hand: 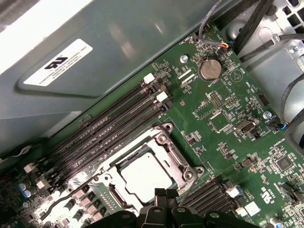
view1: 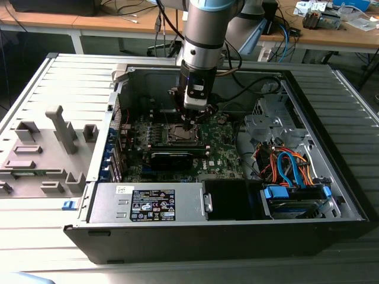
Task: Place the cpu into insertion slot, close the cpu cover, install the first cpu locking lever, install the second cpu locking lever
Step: 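Install the first cpu locking lever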
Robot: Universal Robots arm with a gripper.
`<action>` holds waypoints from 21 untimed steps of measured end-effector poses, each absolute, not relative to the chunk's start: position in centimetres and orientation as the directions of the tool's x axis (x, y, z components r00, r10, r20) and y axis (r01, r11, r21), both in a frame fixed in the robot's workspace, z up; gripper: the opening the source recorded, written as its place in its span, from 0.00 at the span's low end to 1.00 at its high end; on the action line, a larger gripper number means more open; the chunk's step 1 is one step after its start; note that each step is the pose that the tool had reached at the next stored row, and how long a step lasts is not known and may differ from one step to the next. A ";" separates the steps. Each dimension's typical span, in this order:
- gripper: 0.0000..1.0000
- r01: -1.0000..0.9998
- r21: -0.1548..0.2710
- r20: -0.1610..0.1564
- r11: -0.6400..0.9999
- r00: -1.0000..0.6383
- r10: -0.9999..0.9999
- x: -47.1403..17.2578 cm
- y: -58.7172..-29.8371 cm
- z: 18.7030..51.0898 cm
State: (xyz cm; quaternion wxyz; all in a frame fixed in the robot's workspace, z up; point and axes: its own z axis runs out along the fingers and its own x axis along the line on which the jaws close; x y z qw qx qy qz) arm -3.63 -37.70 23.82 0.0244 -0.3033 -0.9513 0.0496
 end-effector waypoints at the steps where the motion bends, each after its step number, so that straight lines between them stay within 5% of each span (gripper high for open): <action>1: 0.11 0.570 -0.109 0.016 0.814 -0.818 0.575 -3.6 -37.7 23.8; 21: 0.11 0.499 -0.109 0.016 0.860 -0.864 0.504 -3.6 -37.7 23.8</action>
